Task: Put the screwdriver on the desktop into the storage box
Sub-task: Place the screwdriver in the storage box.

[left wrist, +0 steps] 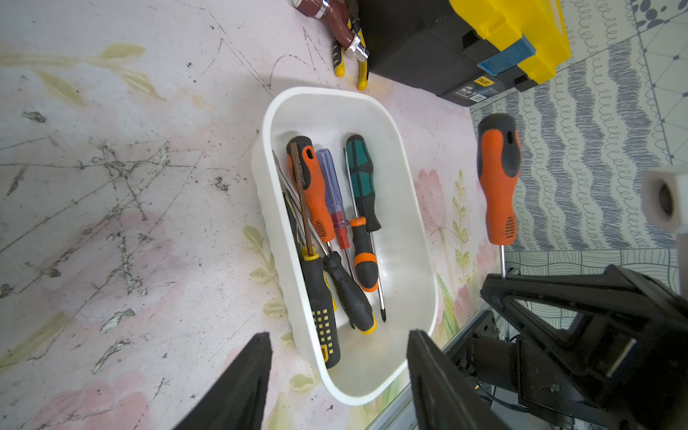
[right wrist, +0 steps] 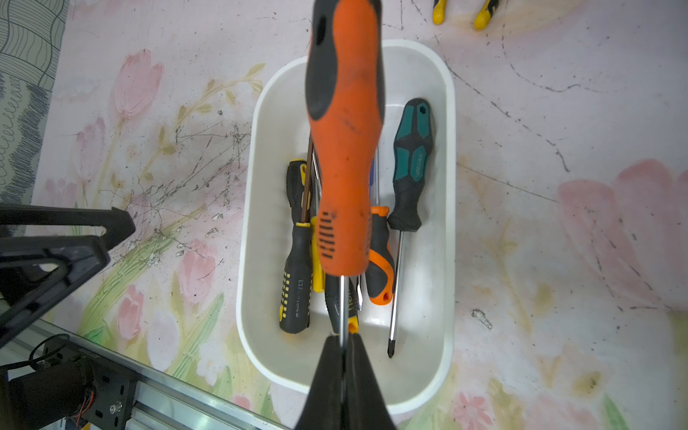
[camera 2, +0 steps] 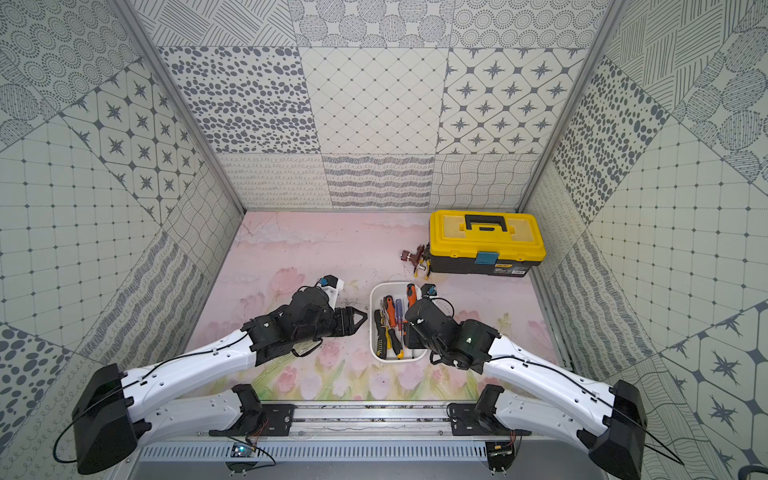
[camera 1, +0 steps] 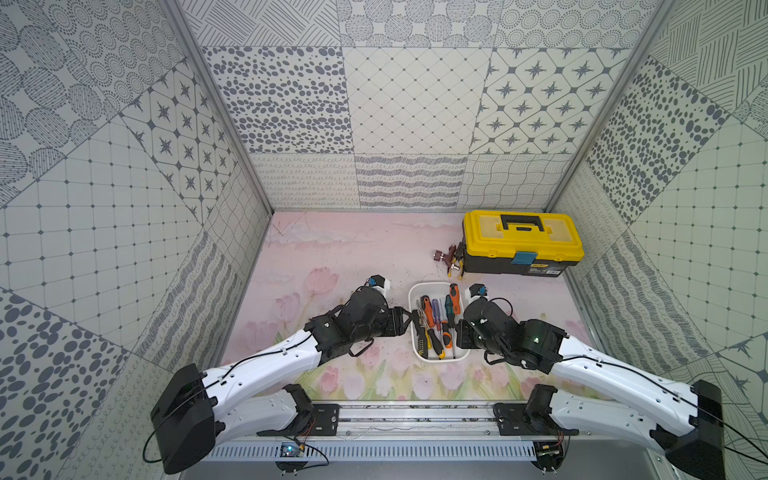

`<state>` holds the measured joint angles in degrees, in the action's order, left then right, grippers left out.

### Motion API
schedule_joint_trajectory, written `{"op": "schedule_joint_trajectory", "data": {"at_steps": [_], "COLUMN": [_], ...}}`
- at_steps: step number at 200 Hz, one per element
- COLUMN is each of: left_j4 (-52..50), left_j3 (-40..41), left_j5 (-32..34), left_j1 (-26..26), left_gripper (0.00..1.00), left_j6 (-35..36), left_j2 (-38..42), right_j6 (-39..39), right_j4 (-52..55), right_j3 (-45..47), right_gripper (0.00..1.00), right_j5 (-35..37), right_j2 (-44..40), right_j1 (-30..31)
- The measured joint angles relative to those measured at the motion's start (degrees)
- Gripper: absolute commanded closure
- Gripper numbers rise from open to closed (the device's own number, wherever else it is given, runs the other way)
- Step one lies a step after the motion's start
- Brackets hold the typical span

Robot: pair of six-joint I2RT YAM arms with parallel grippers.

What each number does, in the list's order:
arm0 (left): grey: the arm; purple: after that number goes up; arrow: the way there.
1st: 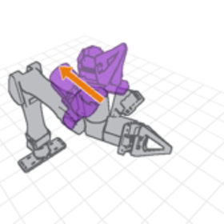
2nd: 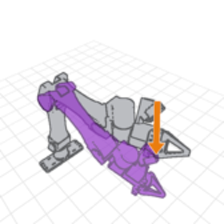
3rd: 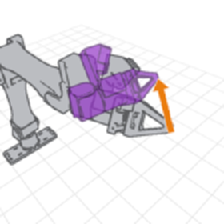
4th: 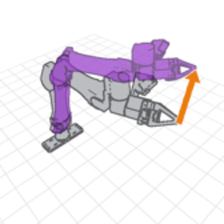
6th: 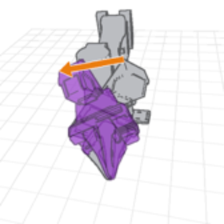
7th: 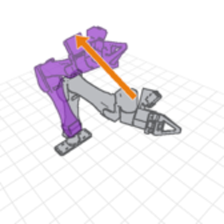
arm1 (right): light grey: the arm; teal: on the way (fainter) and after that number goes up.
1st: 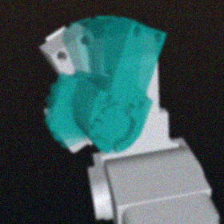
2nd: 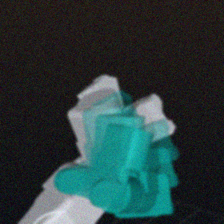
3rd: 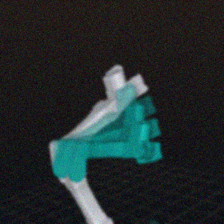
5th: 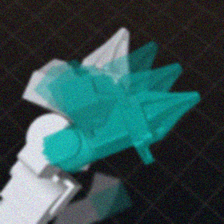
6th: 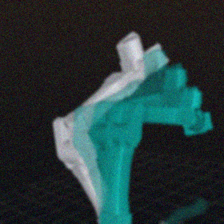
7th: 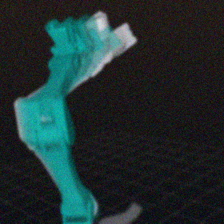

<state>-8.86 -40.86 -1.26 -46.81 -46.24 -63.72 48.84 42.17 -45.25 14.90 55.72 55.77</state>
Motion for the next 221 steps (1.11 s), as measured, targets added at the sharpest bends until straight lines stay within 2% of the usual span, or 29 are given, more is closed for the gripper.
{"op": "schedule_joint_trajectory", "data": {"at_steps": [221], "left_j4": [-0.4], "left_j3": [0.1], "left_j5": [1.8], "left_j1": [0.0], "left_gripper": [0.35], "left_j6": [1.4], "left_j2": [-1.0], "right_j6": [-0.4], "right_j4": [0.1], "right_j3": [-1.1], "right_gripper": [1.00], "right_j5": [-0.7], "right_j2": [3.2], "right_j1": [0.0]}}
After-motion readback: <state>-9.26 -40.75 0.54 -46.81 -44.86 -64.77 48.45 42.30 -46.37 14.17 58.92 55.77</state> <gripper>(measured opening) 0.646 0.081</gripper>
